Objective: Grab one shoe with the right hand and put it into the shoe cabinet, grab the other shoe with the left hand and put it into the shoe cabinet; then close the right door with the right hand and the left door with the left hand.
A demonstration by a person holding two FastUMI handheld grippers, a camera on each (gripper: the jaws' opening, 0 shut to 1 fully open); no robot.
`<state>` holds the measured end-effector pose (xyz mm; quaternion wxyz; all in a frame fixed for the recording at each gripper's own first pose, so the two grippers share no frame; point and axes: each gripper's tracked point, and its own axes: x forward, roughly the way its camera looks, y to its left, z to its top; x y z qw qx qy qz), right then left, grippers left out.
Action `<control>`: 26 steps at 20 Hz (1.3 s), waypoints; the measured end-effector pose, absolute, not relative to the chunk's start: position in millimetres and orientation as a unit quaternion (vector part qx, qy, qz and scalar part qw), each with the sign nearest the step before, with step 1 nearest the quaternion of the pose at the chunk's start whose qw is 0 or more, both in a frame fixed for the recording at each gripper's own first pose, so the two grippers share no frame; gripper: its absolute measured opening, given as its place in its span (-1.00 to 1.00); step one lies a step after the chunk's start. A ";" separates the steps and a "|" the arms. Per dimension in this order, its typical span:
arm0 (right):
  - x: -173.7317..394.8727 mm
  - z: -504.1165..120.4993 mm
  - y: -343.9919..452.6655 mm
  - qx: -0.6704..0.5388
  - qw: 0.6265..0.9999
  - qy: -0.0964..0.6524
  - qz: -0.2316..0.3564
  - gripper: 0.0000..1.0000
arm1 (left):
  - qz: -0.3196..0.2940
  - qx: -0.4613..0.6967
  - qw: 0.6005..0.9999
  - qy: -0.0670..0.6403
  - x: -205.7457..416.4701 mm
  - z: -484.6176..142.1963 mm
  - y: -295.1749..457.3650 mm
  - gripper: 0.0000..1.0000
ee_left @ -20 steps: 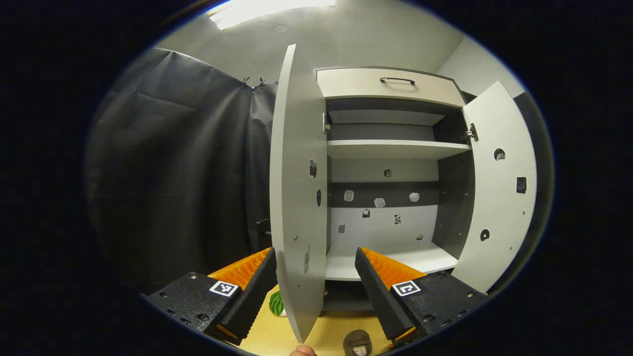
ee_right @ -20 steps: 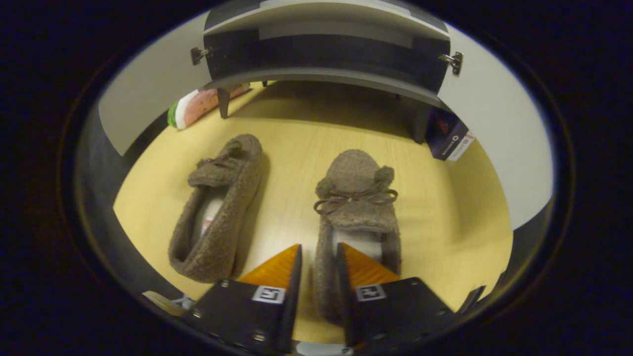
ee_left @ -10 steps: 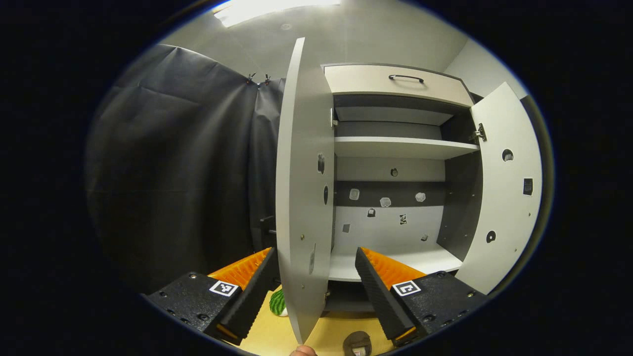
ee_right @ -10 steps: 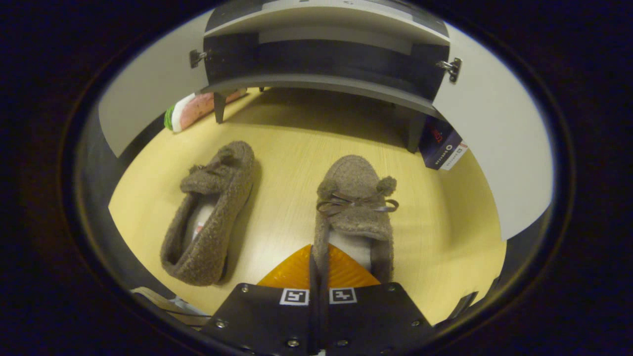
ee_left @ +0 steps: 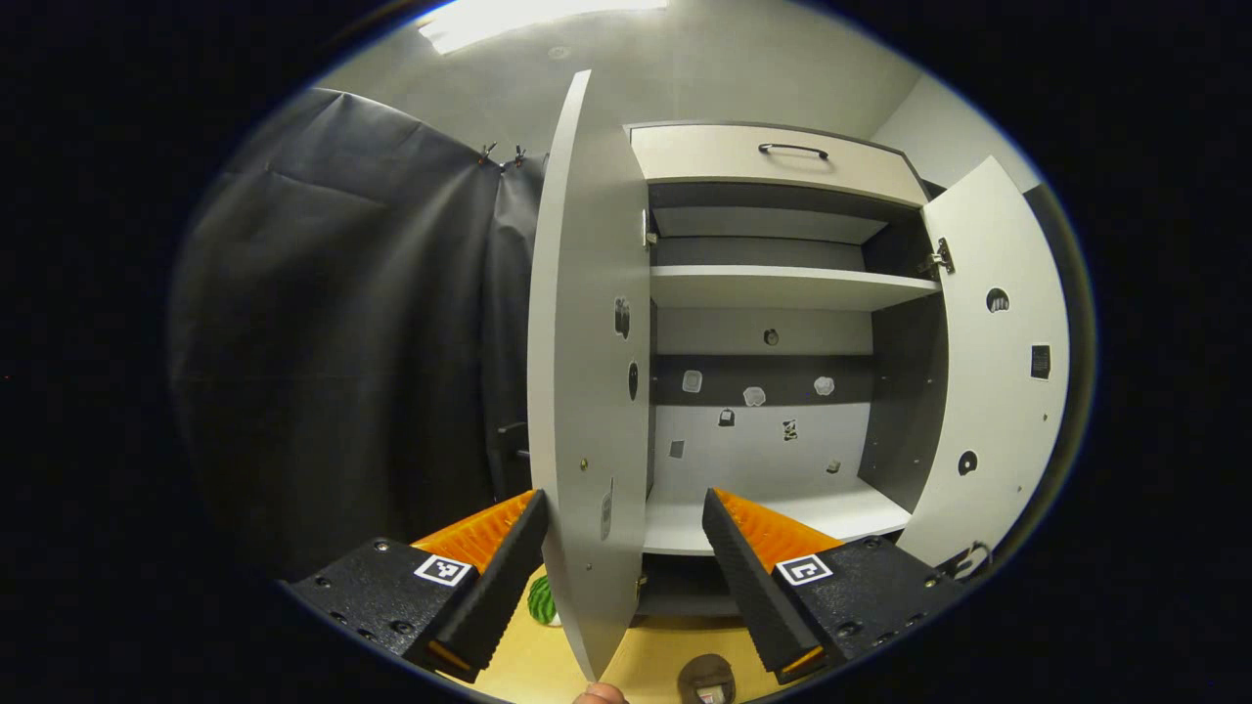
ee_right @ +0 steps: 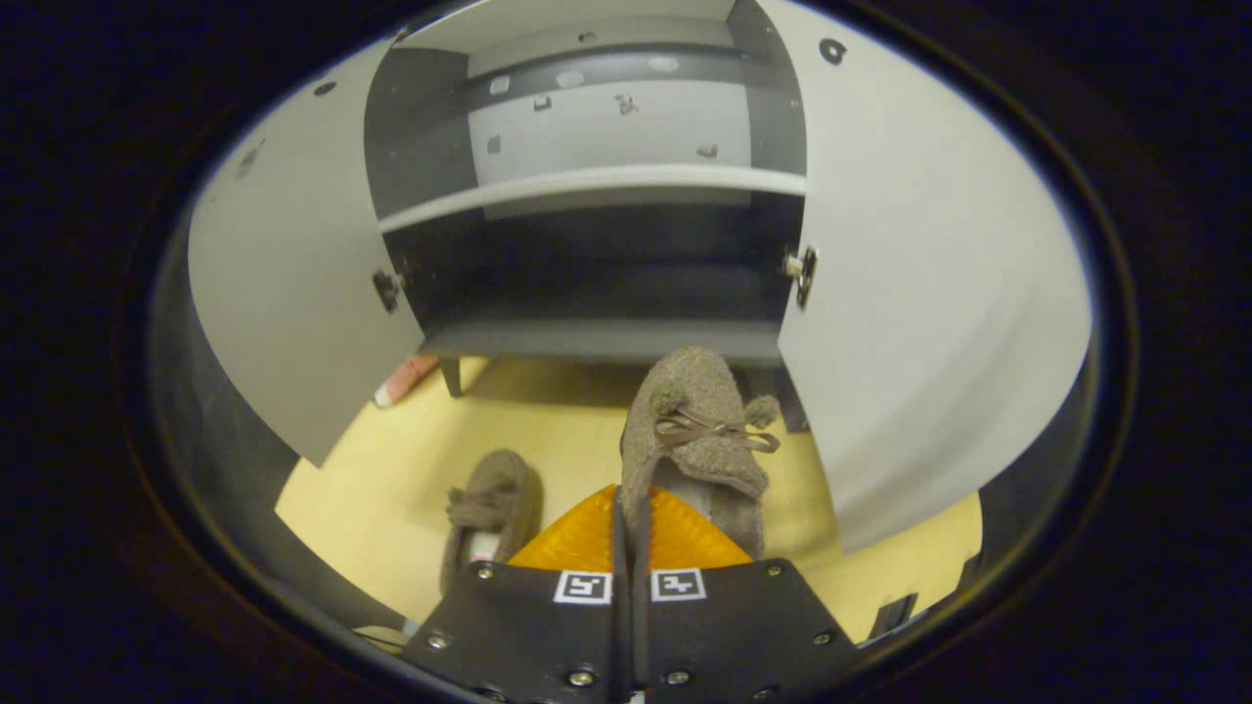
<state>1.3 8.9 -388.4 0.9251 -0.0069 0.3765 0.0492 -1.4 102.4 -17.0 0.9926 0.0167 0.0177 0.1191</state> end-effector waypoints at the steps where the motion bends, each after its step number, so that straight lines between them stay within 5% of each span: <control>1: 14.3 -363.4 14.2 -0.003 0.935 0.351 0.053 -0.99 | 0.120 0.017 0.993 0.018 -1.7 -16.5 103.2 0.94; 10: 168.4 -215.0 47.2 -0.038 0.980 0.182 0.065 -0.99 | 0.127 0.015 0.992 0.007 -14.1 -10.5 107.4 0.94; 18: 284.6 -225.6 54.9 -0.098 0.980 0.169 0.045 -0.99 | 0.158 0.022 0.987 0.020 -32.4 -18.5 119.0 0.94; 26: 322.1 -250.7 72.0 -0.126 0.973 0.186 0.044 -0.99 | 0.191 0.021 0.981 0.034 -52.1 -26.0 135.4 0.94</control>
